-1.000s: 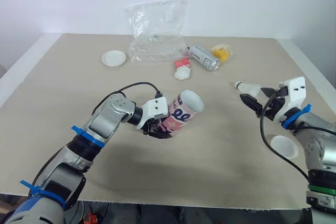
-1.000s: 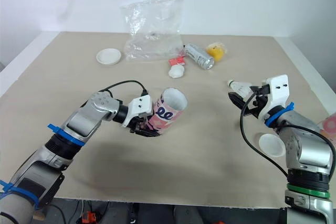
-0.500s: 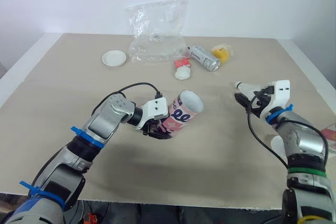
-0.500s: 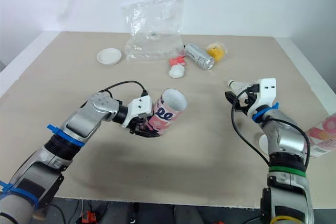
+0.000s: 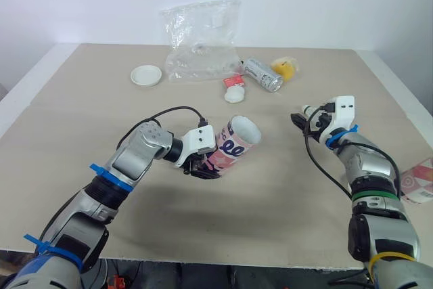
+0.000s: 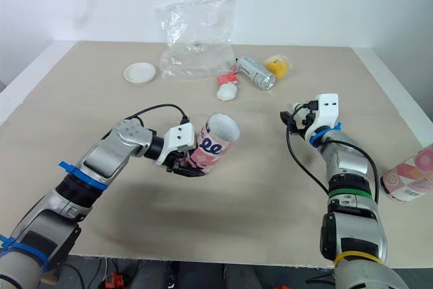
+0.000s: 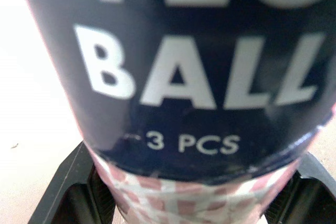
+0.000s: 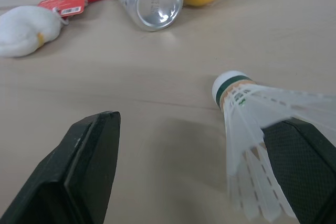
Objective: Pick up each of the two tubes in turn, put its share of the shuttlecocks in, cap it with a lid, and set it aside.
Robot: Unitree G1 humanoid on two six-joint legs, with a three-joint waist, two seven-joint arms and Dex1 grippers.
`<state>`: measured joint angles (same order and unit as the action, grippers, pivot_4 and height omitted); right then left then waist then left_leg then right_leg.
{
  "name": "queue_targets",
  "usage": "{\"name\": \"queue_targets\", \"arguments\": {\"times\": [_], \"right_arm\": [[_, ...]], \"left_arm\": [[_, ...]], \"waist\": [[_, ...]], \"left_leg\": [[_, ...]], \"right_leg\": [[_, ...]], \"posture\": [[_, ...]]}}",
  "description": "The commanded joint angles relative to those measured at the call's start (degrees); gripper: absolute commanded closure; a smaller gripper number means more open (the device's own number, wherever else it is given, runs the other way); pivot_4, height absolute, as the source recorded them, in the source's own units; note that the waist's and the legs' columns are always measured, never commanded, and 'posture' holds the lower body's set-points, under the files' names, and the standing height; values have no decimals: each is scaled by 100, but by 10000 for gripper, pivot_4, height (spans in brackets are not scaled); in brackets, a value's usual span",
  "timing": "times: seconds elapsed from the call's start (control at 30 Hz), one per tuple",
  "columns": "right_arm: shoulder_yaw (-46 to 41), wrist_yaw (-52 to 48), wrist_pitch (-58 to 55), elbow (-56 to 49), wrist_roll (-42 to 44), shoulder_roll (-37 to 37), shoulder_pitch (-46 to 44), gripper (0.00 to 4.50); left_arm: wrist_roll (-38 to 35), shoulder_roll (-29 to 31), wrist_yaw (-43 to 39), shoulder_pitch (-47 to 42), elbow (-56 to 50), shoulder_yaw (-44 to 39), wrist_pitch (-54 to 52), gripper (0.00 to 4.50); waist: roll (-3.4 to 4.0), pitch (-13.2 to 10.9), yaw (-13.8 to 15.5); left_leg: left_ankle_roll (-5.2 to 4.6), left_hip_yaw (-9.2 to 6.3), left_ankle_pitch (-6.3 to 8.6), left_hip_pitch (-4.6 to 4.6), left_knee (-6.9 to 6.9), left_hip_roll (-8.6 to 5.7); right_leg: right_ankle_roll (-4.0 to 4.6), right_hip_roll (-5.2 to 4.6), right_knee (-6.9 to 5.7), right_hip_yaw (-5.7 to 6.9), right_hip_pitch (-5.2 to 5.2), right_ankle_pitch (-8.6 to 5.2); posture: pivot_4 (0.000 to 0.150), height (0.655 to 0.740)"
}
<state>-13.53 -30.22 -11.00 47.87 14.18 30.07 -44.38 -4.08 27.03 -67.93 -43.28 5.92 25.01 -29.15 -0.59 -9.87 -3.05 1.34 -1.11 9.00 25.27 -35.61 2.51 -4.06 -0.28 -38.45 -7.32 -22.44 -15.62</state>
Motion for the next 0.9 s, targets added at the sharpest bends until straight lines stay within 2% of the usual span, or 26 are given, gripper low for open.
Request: {"name": "queue_targets", "arguments": {"times": [0.03, 0.13, 0.37, 0.4, 0.53, 0.63, 0.8, 0.9], "right_arm": [[-80, 183, 199, 158, -52, 4, -275, 536], [-118, 329, 263, 329, -69, -13, -374, 7541], [-165, 475, 413, 666, -56, -34, -557, 41524], [-163, 473, 428, 688, -54, -39, -564, 44644], [-78, 282, 655, 580, -93, -37, -478, 44644], [48, 46, 639, -80, -123, 45, -217, 44644], [252, -641, 420, -2252, -10, 434, 551, 44644], [518, -1911, 504, -4081, 154, 1254, 1055, 44644]], "left_arm": [[-13, 38, 69, 2, -160, -109, -28, 15933], [-19, 43, 73, -5, -146, -111, -21, 15933], [-21, 47, 92, -15, -145, -116, -26, 15933], [-22, 49, 94, -14, -149, -116, -28, 15933], [-19, 61, 102, 4, -184, -110, -44, 15933], [-24, 81, 99, 22, -217, -113, -55, 15933], [-46, 106, 97, 39, -245, -117, -63, 15933], [-56, 101, 47, 27, -215, -82, -19, 15933]], "waist": [[0, 0, -5], [0, 0, -21], [0, 0, -39], [0, 0, -40], [1, 0, -44], [1, 0, -49], [4, -2, -45], [11, -6, -36]], "left_leg": [[0, 1, 0, 0, 0, 0], [0, 0, 0, 0, 1, 0], [0, 0, 0, 0, 2, 0], [0, 0, 0, 0, 2, 0], [0, 0, 0, 0, 2, 0], [0, 0, 0, 0, 2, 0], [0, -5, 0, 5, 11, -4], [1, -5, 1, 9, 11, -6]], "right_leg": [[0, 0, 0, -1, 0, 0], [0, 0, 0, -1, -1, 0], [1, 0, 0, -1, 0, 1], [1, 0, 0, -1, 0, 1], [1, 0, 0, -1, 0, 1], [0, 0, 0, -1, -1, 0], [3, -2, 1, 1, -4, -1], [0, -4, 1, 0, -7, -4]], "posture": [[1500, 7400], [1500, 7400], [1500, 7400], [1500, 7400], [1500, 7400], [1500, 7400], [1500, 7400], [1500, 7400]]}}
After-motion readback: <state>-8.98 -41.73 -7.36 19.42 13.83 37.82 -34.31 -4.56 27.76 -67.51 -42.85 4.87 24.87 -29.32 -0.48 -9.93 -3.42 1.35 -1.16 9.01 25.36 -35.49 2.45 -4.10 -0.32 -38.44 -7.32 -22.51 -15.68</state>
